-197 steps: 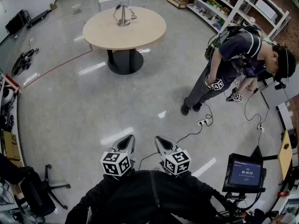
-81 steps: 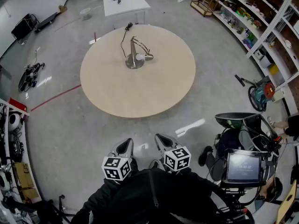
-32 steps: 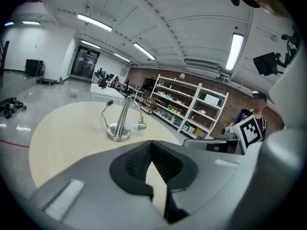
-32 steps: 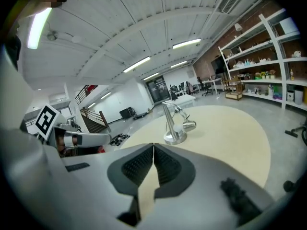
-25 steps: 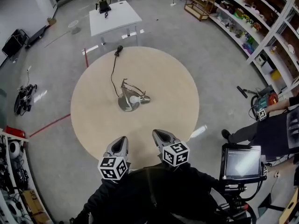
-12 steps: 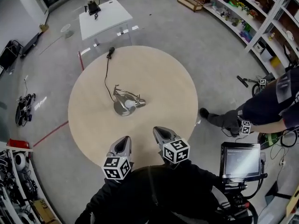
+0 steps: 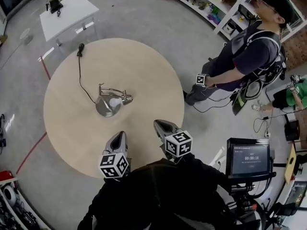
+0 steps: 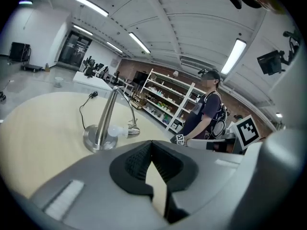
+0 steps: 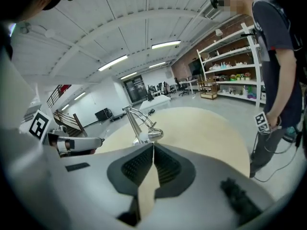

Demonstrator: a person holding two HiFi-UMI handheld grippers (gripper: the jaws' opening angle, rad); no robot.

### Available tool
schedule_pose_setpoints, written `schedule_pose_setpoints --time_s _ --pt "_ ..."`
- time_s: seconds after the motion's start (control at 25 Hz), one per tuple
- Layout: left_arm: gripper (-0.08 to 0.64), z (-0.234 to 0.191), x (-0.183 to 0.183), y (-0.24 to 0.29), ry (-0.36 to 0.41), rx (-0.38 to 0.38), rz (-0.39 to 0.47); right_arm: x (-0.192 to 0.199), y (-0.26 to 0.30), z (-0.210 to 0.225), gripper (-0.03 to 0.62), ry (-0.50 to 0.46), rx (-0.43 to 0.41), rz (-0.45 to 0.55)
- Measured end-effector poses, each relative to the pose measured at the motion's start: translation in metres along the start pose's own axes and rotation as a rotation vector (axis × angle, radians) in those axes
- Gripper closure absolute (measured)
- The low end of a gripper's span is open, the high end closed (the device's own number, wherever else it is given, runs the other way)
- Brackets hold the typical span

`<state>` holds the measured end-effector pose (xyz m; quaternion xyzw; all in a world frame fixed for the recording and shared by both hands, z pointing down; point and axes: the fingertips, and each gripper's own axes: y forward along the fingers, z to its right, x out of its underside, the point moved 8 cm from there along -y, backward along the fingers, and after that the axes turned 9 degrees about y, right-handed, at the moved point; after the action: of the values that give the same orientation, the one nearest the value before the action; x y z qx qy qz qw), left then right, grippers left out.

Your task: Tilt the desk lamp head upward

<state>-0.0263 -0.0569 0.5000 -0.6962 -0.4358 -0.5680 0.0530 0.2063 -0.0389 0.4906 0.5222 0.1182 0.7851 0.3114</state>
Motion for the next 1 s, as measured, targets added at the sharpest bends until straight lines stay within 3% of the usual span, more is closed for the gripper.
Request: schedule_pose_setpoints --time_s 0.16,0.36,0.6,0.76,1.0 --pt "0.554 -0.030 -0.002 -0.002 -0.012 -0.016 0.007 -0.003 0.011 -0.009 0.584 -0.008 0.021 -0.014" --pt "0.552 -0.056 -0.008 -0.017 0.003 -0.098 0.018 -0.010 0.023 -0.022 0.583 -0.019 -0.026 -0.036" --pt "0.538 -0.084 -0.015 0.002 0.058 -0.196 0.026 -0.020 0.070 0.006 0.564 0.010 -0.076 -0.035" --pt "0.518 -0.087 -0.025 0.006 0.098 -0.251 0.012 -0.031 0.091 0.017 0.523 0.032 -0.122 -0.039" --pt "0.472 -0.083 -0.042 0.027 0.160 -0.269 0.002 -0.047 0.108 0.032 0.469 0.050 -0.153 -0.048"
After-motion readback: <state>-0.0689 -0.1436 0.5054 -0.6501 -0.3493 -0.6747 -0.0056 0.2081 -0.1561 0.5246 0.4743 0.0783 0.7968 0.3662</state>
